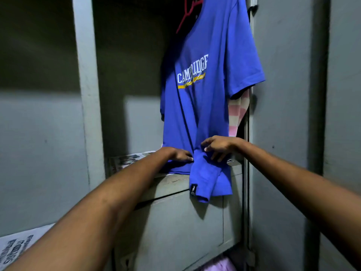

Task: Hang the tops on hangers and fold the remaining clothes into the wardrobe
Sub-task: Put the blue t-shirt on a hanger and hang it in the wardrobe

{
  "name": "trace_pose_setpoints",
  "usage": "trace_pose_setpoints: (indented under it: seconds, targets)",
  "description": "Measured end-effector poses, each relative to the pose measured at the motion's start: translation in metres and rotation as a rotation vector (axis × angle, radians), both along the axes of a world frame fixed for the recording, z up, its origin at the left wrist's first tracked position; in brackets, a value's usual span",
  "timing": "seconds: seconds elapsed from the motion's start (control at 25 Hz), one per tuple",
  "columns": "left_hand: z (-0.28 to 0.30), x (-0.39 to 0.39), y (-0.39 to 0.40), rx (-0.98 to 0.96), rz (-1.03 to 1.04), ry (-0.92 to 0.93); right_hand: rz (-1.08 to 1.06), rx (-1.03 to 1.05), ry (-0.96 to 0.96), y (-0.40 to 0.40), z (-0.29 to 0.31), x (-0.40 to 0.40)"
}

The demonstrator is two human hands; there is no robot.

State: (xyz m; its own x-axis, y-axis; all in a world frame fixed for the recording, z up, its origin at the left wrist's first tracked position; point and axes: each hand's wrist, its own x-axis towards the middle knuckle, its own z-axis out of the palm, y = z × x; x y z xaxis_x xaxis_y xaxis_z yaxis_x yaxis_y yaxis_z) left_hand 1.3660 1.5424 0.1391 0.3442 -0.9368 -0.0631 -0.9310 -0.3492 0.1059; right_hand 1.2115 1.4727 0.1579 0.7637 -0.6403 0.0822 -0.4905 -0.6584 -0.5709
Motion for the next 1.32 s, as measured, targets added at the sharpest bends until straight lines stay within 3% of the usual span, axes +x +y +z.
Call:
trace_pose_setpoints:
  seconds: [0.16, 0.24, 0.32, 0.4, 0.52, 0.64, 0.72, 0.8, 0.84, 0.92, 0.96, 1.12, 1.16, 1.24, 1.32]
  targets:
    - [0.003, 0.063, -0.027, 0.245, 0.311, -0.079, -0.073, -0.27, 0.173, -0.025, 0.015, 0.022]
    - [0.007, 0.085, -0.031, 0.284, 0.401, -0.061, -0.087, -0.287, 0.194, -0.034, 0.021, 0.031]
    - [0.016, 0.094, -0.031, 0.216, 0.42, -0.11, -0.061, -0.248, 0.091, -0.044, 0.023, 0.04]
    - [0.023, 0.104, -0.039, 0.135, 0.441, -0.067, 0.005, -0.347, 0.024, -0.052, 0.02, 0.046]
    - [0.019, 0.111, -0.051, 0.122, 0.488, 0.083, 0.199, -0.739, 0.125, -0.051, 0.016, 0.047]
    - [0.014, 0.113, -0.06, 0.067, 0.473, 0.257, 0.222, -0.789, 0.385, -0.039, 0.013, 0.054]
    - [0.009, 0.115, -0.062, -0.096, 0.408, 0.372, 0.165, -0.755, 0.569, -0.03, 0.013, 0.06]
    - [0.009, 0.126, -0.063, -0.457, 0.425, 0.704, 0.182, -0.821, 0.545, -0.027, 0.015, 0.062]
    - [0.011, 0.133, -0.064, -0.652, 0.447, 0.781, 0.183, -0.855, 0.47, -0.027, 0.019, 0.061]
    - [0.019, 0.144, -0.066, -0.818, 0.548, 0.603, 0.169, -0.86, 0.308, -0.032, 0.024, 0.059]
    - [0.018, 0.146, -0.068, -0.801, 0.546, 0.503, 0.157, -0.795, 0.284, -0.036, 0.026, 0.057]
    - [0.004, 0.143, -0.075, -0.257, 0.546, 0.489, 0.067, -0.47, 0.553, -0.043, 0.032, 0.047]
    - [0.002, 0.141, -0.076, -0.202, 0.556, 0.411, 0.067, -0.471, 0.505, -0.042, 0.035, 0.044]
    - [0.009, 0.138, -0.074, -0.203, 0.527, 0.081, 0.148, -0.504, 0.254, -0.038, 0.038, 0.04]
    - [0.018, 0.137, -0.07, -0.172, 0.476, 0.04, 0.282, -0.403, 0.157, -0.03, 0.032, 0.037]
